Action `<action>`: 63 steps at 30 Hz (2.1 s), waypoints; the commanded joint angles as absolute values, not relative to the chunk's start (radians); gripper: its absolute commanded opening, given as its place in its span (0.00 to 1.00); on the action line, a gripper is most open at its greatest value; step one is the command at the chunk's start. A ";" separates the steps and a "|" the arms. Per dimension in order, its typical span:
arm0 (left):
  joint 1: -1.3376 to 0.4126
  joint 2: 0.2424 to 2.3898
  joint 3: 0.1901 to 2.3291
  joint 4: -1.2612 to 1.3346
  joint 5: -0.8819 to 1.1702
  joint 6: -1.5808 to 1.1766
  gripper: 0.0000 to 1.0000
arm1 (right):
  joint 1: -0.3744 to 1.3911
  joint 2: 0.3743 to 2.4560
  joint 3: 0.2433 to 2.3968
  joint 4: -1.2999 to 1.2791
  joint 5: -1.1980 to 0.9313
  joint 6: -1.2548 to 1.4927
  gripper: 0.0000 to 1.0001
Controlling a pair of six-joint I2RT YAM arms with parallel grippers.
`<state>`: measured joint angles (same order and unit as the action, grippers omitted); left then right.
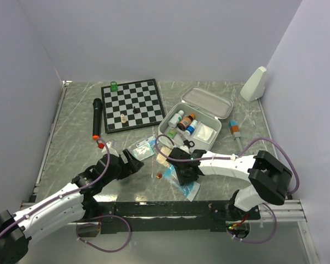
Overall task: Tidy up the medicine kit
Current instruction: Pick up the medical item at the center of the board, then place the medical item at the medicine box.
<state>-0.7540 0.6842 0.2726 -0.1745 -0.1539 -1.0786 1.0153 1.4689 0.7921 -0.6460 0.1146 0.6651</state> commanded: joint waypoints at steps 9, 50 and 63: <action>-0.752 0.689 0.275 -0.144 -0.150 -1.091 0.89 | 1.025 1.267 0.885 -0.820 0.213 0.686 0.18; -0.752 0.707 0.295 -0.146 -0.176 -0.994 0.90 | 0.635 1.736 1.233 -0.429 0.238 -0.207 0.23; -0.752 0.689 0.267 -0.143 -0.167 -1.006 0.90 | 0.693 1.740 1.247 -0.491 0.192 -0.055 0.79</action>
